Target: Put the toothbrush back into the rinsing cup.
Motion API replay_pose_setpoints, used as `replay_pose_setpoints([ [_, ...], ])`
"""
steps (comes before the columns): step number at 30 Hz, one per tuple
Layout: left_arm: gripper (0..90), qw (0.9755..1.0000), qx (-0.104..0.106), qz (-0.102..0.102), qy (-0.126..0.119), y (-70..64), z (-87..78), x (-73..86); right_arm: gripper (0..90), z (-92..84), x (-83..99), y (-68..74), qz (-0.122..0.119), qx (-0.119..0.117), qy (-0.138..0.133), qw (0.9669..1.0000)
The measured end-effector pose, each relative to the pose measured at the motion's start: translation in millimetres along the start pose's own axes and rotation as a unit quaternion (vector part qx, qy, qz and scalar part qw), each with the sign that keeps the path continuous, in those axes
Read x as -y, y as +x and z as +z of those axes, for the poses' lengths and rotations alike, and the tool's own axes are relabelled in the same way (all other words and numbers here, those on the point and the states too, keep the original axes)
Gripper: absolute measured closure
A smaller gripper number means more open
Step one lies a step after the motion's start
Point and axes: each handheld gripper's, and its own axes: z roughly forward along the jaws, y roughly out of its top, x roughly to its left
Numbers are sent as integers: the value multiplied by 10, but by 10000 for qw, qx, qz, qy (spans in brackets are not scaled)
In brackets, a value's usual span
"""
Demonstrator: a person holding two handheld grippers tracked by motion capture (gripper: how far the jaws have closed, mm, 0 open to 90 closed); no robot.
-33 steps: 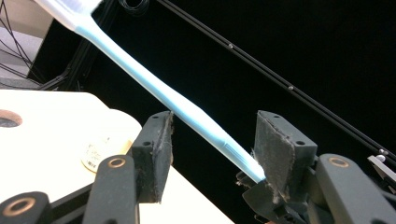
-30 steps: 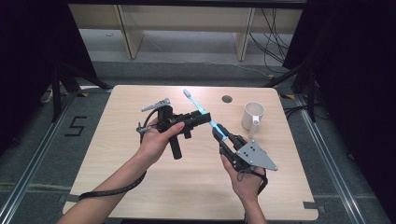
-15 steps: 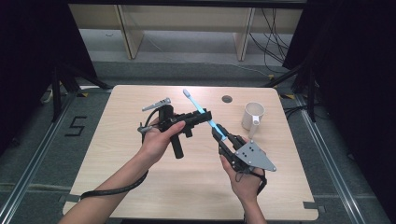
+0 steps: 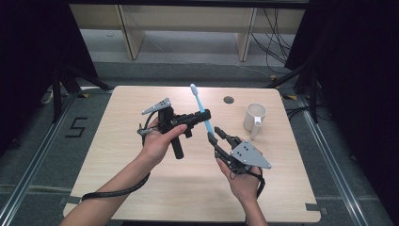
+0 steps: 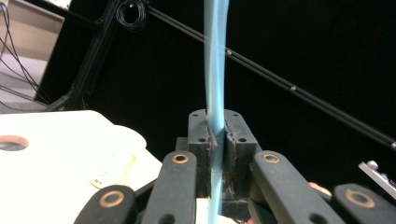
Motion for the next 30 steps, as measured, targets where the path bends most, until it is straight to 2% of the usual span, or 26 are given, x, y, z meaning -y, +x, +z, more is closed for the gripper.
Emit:
replay_pose_setpoints([
  [3,831,9996,-114,242,42,-6,-32,-9,588,-7,-3,-3,13,5,86,10000],
  [4,831,9994,-165,315,61,-8,-42,-10,579,-13,-5,10,138,-7,109,9998],
  [5,831,9990,-203,393,81,-9,-52,-11,569,-28,-16,1,130,12,148,9998],
  [6,832,9986,-228,457,100,-12,-60,-10,559,-25,-24,-22,36,86,71,9999],
  [7,832,9982,-264,519,118,-17,-68,-6,551,-40,-36,-33,94,32,163,9998],
  [10,832,9960,-379,781,199,-31,-90,12,548,-58,-47,-53,182,54,215,9996],
  [11,833,9949,-418,882,238,-34,-96,19,548,-58,-45,-33,387,69,215,9990],
  [13,833,9922,-508,1088,331,-41,-108,35,548,-64,-56,-62,260,115,222,9993],
  [14,832,9910,-548,1166,363,-49,-114,47,547,-62,-60,-63,280,126,207,9993],
  [15,832,9897,-568,1251,404,-53,-119,62,548,-65,-64,-46,432,84,271,9987],
  [16,832,9883,-585,1335,448,-58,-124,79,548,-68,-70,-44,473,71,315,9984],
  [18,832,9858,-635,1473,505,-70,-134,115,549,-64,-77,-62,409,112,284,9987],
  [19,833,9838,-662,1574,539,-76,-140,131,552,-63,-77,-48,559,79,318,9979],
  [21,832,9806,-711,1723,606,-86,-150,162,554,-56,-84,-55,657,57,314,9973],
  [23,832,9759,-788,1910,703,-92,-155,192,558,-57,-103,-82,630,47,283,9976],
  [24,832,9741,-810,1978,738,-93,-153,205,559,-50,-114,-89,637,18,219,9977],
  [25,832,9734,-847,1996,743,-95,-148,218,559,-57,-134,-93,699,-21,286,9971],
  [26,833,9712,-856,2081,788,-92,-146,222,559,-49,-147,-97,742,-62,202,9970],
  [27,833,9704,-875,2110,791,-94,-139,231,559,-49,-163,-108,719,-41,182,9972],
  [28,832,9698,-882,2134,784,-97,-129,240,559,-51,-181,-107,811,-101,215,9964],
  [29,833,9692,-897,2154,787,-100,-122,253,562,-48,-196,-132,691,-109,126,9975],
  [30,833,9681,-905,2195,797,-100,-115,265,562,-50,-209,-105,943,-156,114,9954],
])
